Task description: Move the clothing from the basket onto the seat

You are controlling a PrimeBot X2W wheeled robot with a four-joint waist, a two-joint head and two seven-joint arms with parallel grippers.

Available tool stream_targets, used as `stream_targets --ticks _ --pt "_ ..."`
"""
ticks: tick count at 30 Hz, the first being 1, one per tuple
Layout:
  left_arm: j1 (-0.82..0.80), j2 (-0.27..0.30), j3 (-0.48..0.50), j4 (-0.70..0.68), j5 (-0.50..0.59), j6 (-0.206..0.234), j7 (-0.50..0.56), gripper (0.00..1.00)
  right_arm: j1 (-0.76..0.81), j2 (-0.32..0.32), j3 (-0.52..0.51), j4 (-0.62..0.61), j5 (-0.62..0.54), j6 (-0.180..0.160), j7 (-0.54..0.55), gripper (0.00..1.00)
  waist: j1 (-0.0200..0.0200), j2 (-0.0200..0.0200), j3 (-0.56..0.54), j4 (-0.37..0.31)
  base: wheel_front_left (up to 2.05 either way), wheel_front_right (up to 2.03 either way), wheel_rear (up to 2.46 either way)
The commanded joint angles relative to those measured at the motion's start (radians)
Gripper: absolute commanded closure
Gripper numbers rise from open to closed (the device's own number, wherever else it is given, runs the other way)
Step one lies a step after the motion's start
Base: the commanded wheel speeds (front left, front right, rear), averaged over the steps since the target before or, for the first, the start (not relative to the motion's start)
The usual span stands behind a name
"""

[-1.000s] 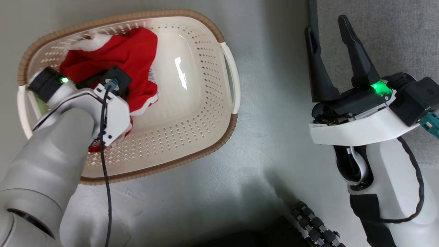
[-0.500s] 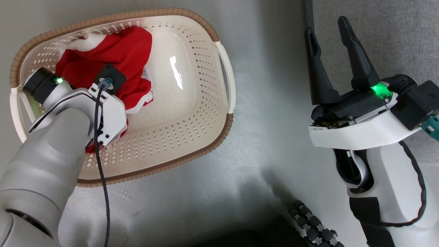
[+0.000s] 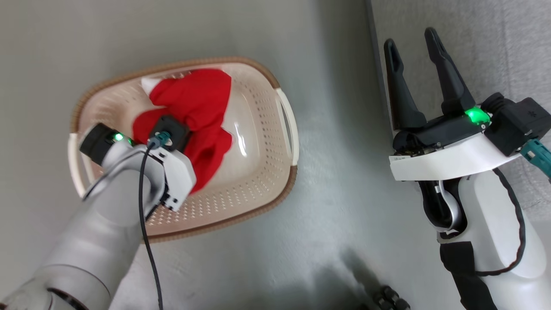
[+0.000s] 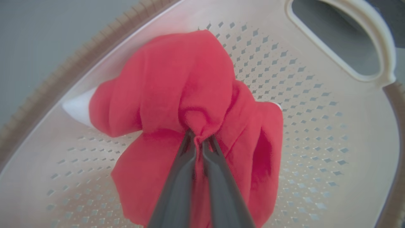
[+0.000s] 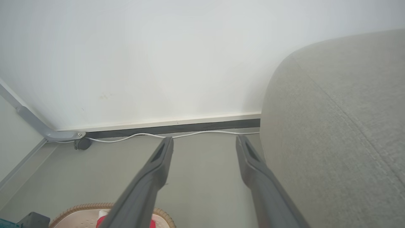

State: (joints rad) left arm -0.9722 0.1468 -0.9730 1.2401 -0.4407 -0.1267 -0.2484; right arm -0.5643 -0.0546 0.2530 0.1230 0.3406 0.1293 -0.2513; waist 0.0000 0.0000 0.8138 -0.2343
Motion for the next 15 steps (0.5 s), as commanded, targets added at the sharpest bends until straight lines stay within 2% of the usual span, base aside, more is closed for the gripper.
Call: stream_targets --ticks 1,15 --pt "0.043 0.008 0.036 -0.039 -0.026 -0.003 -0.012 1.0 0.045 0.004 0.006 0.001 -0.016 0.001 -0.01 0.0 0.0 0.0 -0.089 0.035 0.0 0.0 0.0" --pt "0.274 0.009 0.24 -0.368 -0.052 0.022 -0.013 1.0 0.116 0.004 -0.018 0.131 -0.075 0.001 -0.01 0.0 0.0 0.0 -0.369 0.137 0.0 0.0 0.0"
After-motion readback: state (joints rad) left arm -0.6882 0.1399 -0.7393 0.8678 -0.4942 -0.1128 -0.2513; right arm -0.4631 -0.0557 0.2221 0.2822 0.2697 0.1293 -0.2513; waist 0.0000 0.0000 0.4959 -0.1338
